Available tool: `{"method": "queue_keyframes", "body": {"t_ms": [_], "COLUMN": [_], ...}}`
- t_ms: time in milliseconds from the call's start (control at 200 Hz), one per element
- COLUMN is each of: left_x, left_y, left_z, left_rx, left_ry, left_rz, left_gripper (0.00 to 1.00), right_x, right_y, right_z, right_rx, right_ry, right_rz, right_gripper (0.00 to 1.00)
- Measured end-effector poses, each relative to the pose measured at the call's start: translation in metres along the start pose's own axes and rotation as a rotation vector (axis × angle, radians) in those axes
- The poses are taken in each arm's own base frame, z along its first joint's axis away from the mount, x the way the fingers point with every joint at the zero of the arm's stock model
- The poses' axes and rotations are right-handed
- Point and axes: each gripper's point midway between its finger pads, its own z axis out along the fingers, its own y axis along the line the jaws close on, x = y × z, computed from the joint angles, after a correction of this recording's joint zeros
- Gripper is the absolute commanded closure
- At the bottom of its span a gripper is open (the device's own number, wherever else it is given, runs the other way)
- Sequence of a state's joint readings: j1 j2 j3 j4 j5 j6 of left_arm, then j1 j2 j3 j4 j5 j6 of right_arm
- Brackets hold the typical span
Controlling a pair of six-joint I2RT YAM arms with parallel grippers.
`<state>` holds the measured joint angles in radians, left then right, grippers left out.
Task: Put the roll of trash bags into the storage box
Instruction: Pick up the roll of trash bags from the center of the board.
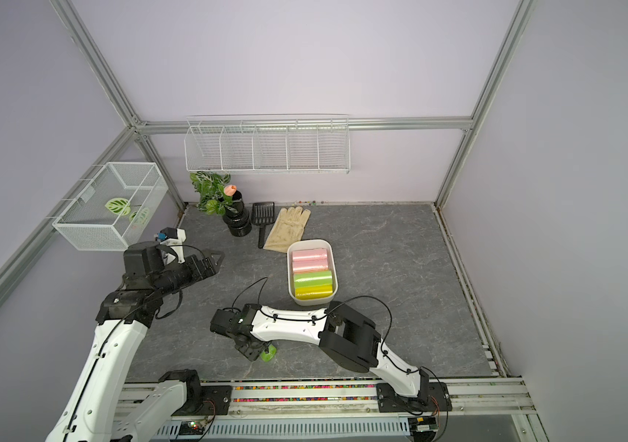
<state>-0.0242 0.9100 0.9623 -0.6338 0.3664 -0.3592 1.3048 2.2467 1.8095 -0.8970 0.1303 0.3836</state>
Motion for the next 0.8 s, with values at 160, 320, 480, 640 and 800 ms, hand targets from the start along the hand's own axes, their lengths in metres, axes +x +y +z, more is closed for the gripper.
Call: {"method": "queue_keyframes", "body": {"t_ms": [160, 320, 480, 640, 800], "left_x": [0.0, 0.0, 0.0, 0.0, 0.0], "left_y": [0.0, 0.0, 0.0, 0.0, 0.0], "left_z": [0.0, 0.0, 0.0, 0.0, 0.0], "left_rx": [0.0, 0.0, 0.0, 0.0, 0.001], "left_ry": [0.0, 0.0, 0.0, 0.0, 0.0], "left_rz": [0.0, 0.0, 0.0, 0.001, 0.0], "left_gripper": [0.0, 0.0, 0.0, 0.0, 0.0], "right_x": [0.0, 0.005, 0.005, 0.003, 0.012], "right_y": [-0.003, -0.011, -0.024, -0.056, -0.09], "right_z": [0.0, -0.011, -0.045, -0.086, -0.115], "right_rx": [0.008, 0.028, 0.056, 0.184, 0.313], "right_ry": [-0.002, -0.015, -0.086, -0.226, -0.32], "right_rz": [-0.016, -0.063, -0.127, -0.175, -0.216], "right_gripper": [0.95, 1.0, 1.0, 1.0, 1.0]}}
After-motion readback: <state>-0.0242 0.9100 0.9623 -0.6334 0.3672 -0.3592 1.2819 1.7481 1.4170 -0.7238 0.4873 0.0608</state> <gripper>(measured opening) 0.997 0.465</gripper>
